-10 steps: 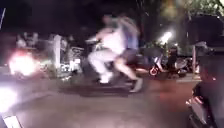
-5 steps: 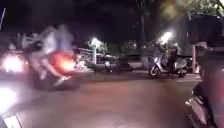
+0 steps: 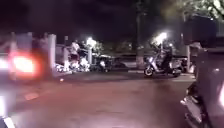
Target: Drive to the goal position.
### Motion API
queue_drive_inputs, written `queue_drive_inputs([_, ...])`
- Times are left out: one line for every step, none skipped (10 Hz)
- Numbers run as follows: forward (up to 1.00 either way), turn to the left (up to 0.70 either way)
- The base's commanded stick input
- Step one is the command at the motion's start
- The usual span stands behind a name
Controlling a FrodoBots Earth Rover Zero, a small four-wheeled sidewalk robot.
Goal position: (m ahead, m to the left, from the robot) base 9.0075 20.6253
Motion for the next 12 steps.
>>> queue_drive_inputs([0.0, 0.0])
queue_drive_inputs([0.0, 0.0])
queue_drive_inputs([0.0, 0.0])
queue_drive_inputs([0.0, 0.0])
queue_drive_inputs([0.0, 0.0])
queue_drive_inputs([0.0, 0.0])
queue_drive_inputs([0.0, 0.0])
queue_drive_inputs([0.4, 0.0])
queue_drive_inputs([0.45, 0.0])
queue_drive_inputs([0.45, 0.0])
queue_drive_inputs([0.45, 0.0])
queue_drive_inputs([0.45, 0.0])
